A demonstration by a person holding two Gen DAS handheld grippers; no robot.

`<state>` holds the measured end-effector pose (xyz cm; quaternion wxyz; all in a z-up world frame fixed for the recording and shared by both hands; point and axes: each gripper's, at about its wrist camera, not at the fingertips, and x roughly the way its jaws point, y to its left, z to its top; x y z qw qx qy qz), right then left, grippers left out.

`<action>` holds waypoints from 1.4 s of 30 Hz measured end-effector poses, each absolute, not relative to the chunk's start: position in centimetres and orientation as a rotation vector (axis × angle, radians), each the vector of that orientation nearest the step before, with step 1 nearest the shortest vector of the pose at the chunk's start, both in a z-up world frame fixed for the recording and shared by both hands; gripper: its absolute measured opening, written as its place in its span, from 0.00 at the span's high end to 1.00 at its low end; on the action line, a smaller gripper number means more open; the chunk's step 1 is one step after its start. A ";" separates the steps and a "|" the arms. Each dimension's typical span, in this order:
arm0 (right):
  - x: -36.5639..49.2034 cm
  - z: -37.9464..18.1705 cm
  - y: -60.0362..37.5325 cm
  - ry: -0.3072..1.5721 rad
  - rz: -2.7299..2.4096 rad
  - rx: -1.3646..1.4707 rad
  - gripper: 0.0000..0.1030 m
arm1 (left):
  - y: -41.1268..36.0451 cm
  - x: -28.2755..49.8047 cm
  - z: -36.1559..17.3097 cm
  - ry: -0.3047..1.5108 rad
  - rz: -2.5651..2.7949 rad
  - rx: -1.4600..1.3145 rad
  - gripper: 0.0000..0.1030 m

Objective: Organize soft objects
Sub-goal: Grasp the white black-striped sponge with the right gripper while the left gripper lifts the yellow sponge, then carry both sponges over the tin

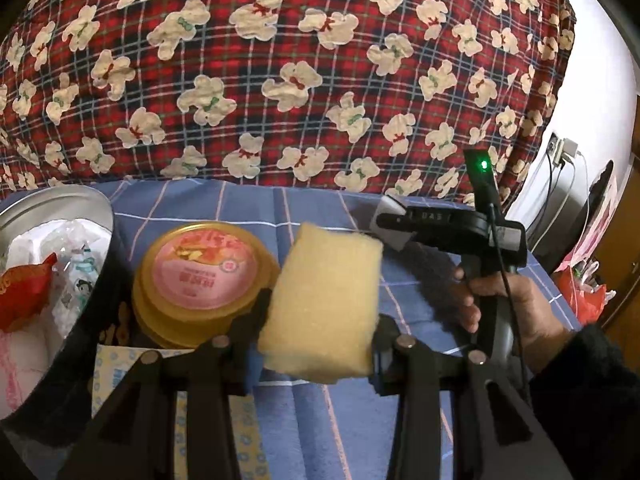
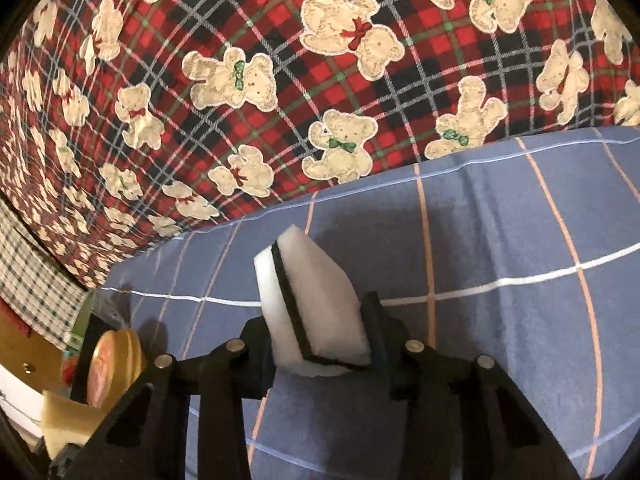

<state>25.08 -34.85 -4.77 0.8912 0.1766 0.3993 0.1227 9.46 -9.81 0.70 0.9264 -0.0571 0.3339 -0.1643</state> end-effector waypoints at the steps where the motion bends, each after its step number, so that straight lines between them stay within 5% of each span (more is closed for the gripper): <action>1: 24.7 -4.6 -35.0 0.824 0.230 0.349 0.63 | -9.8 9.4 0.7 0.680 -0.337 -0.115 0.62; 18: 6.5 -0.4 -29.3 0.505 0.035 0.385 0.63 | -10.1 7.2 2.2 0.492 -0.315 -0.039 0.62; 42: -3.7 1.3 -24.5 0.247 -0.091 0.234 0.62 | -9.8 2.1 0.8 0.353 -0.292 0.077 0.62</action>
